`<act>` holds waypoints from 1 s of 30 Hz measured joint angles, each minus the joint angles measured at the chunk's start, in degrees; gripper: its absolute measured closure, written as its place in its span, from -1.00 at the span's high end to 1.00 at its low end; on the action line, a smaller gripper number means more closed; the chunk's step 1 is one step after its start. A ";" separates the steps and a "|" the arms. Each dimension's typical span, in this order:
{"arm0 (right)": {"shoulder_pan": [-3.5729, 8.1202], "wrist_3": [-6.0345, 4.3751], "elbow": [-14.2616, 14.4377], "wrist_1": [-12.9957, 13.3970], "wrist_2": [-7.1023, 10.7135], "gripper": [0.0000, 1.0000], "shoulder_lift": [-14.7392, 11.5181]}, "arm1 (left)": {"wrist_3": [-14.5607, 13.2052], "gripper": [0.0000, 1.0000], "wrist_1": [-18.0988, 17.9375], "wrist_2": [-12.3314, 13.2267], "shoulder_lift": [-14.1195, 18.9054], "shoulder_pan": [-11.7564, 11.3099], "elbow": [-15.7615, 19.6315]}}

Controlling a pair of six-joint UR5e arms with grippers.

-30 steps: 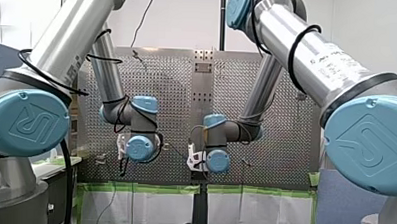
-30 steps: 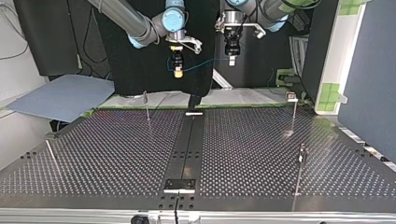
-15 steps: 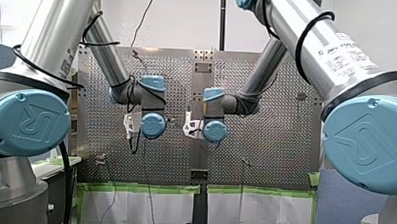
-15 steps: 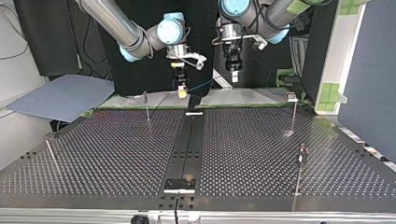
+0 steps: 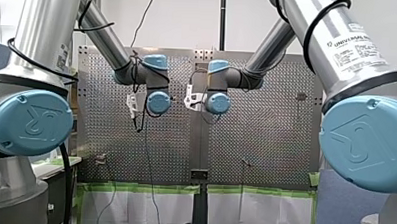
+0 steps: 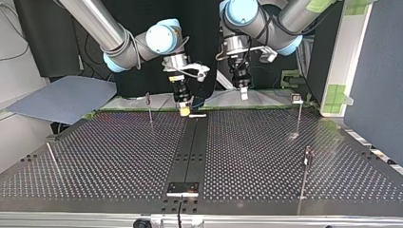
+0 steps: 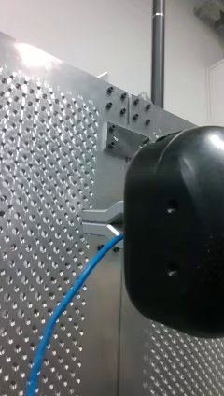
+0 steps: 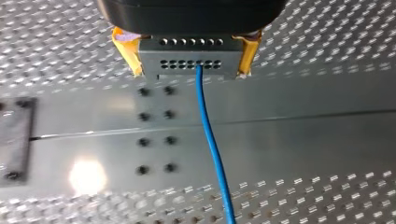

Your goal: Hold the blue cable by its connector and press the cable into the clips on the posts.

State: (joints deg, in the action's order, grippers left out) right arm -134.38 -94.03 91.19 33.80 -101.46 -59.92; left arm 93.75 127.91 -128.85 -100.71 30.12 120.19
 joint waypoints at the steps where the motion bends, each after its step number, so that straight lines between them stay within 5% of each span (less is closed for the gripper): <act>1: 0.10 -0.01 -0.27 -0.47 0.48 -1.00 -0.47 | -0.01 -1.00 0.44 -0.11 0.09 -0.05 -0.27; 15: 0.89 -0.22 -4.63 -7.38 7.39 -1.00 -7.10 | 0.06 -1.00 7.17 -1.75 4.07 -2.17 -0.98; 30: 0.83 -0.64 -5.49 -9.71 13.77 -1.00 -6.03 | 0.58 -1.00 14.48 -1.72 6.06 -5.14 -3.53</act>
State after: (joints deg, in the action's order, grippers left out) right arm -133.54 -94.67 85.70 24.09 -87.69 -65.95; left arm 94.33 142.39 -130.57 -94.64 24.98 116.66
